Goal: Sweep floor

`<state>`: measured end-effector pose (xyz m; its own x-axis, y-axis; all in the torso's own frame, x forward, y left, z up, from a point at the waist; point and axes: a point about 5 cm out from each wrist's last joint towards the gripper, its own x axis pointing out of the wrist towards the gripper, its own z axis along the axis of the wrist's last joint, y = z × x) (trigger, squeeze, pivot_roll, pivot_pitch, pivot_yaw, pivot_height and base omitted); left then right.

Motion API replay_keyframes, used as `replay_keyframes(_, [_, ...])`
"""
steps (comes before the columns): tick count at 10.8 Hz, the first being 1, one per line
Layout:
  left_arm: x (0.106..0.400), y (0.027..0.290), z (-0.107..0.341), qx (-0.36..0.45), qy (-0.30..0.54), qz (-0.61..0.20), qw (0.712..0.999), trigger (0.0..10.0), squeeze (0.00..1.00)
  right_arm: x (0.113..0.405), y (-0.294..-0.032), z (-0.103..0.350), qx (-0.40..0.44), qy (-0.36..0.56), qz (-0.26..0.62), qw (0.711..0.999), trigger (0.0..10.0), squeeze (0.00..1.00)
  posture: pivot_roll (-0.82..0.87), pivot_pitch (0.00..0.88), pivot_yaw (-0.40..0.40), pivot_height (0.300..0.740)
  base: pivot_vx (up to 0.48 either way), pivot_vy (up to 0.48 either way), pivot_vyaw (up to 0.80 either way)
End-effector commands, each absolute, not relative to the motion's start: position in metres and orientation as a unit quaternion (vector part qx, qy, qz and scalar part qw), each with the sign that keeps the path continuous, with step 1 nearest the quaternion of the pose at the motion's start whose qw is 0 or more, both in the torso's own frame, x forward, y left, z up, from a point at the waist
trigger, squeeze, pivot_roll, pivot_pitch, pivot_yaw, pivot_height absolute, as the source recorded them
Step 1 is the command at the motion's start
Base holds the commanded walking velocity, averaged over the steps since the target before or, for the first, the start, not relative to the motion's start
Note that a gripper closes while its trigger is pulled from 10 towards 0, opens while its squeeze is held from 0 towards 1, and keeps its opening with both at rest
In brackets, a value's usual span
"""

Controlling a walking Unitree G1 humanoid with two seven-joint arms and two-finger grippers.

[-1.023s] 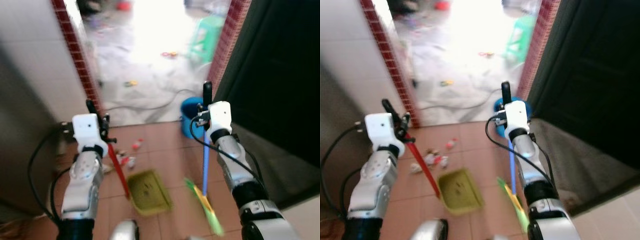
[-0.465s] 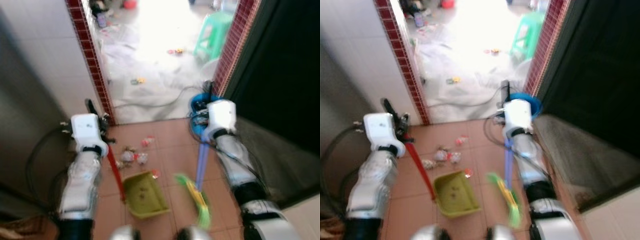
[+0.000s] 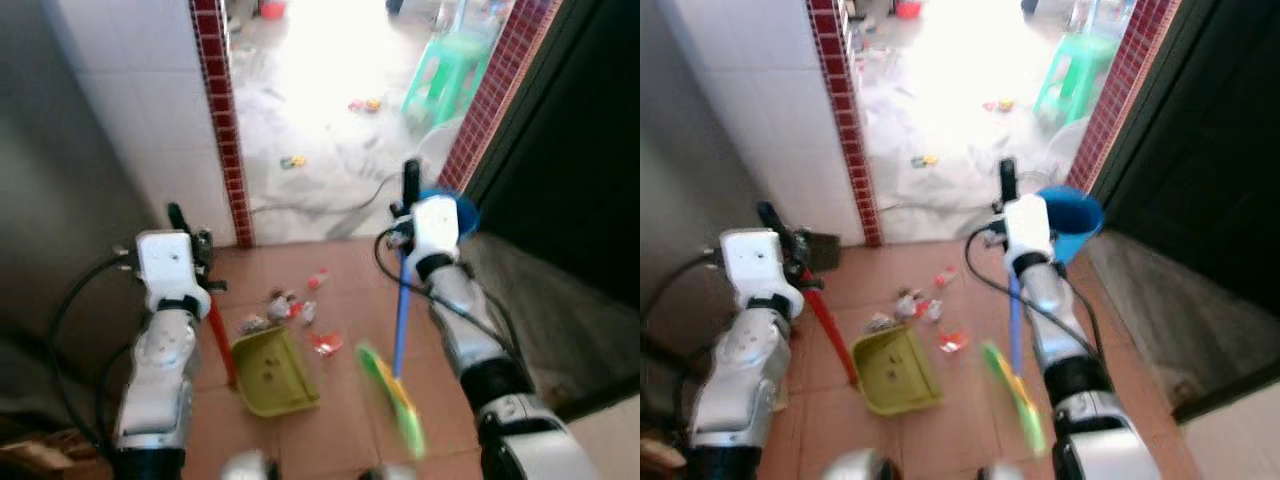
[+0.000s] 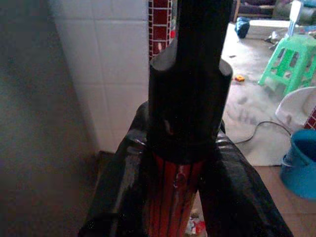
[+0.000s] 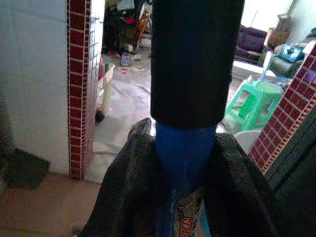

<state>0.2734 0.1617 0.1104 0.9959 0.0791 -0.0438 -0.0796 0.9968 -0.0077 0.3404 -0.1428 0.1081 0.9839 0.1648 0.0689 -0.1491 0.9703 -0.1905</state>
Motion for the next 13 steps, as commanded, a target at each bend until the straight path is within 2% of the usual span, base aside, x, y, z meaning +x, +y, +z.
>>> replay_keyframes(1, [0.2744,0.1579,0.1241,-0.017,-0.011,0.032,0.999,10.0,0.0,0.3439,-0.1493,0.1177,-0.113,-0.062,0.071,0.989,10.0,0.0,0.03,0.0,-0.031,0.74,0.0,0.0,0.0])
replay_keyframes(3, [0.2739,0.1631,0.1232,-0.022,-0.013,0.042,0.999,10.0,0.0,0.3434,-0.1478,0.117,-0.115,-0.061,0.074,0.989,10.0,0.0,0.02,0.0,-0.031,0.74,0.0,0.0,0.0])
replay_keyframes(8, [0.2748,0.1565,0.1246,-0.03,-0.015,0.028,0.999,10.0,0.0,0.3408,-0.1508,0.1148,-0.142,-0.06,0.07,0.986,10.0,0.0,0.0,0.0,-0.03,0.74,0.32,0.0,0.0])
replay_keyframes(11, [0.2729,0.1559,0.1234,-0.041,-0.013,0.026,0.999,10.0,0.0,0.3397,-0.1481,0.1151,-0.126,-0.069,0.054,0.988,10.0,0.0,0.0,0.0,-0.01,0.74,0.406,0.0,0.76])
replay_keyframes(13, [0.2757,0.1581,0.1256,-0.04,-0.017,0.026,0.999,10.0,0.0,0.3383,-0.1455,0.116,-0.132,-0.076,0.054,0.987,10.0,0.0,0.0,0.0,-0.007,0.74,0.433,0.0,0.27])
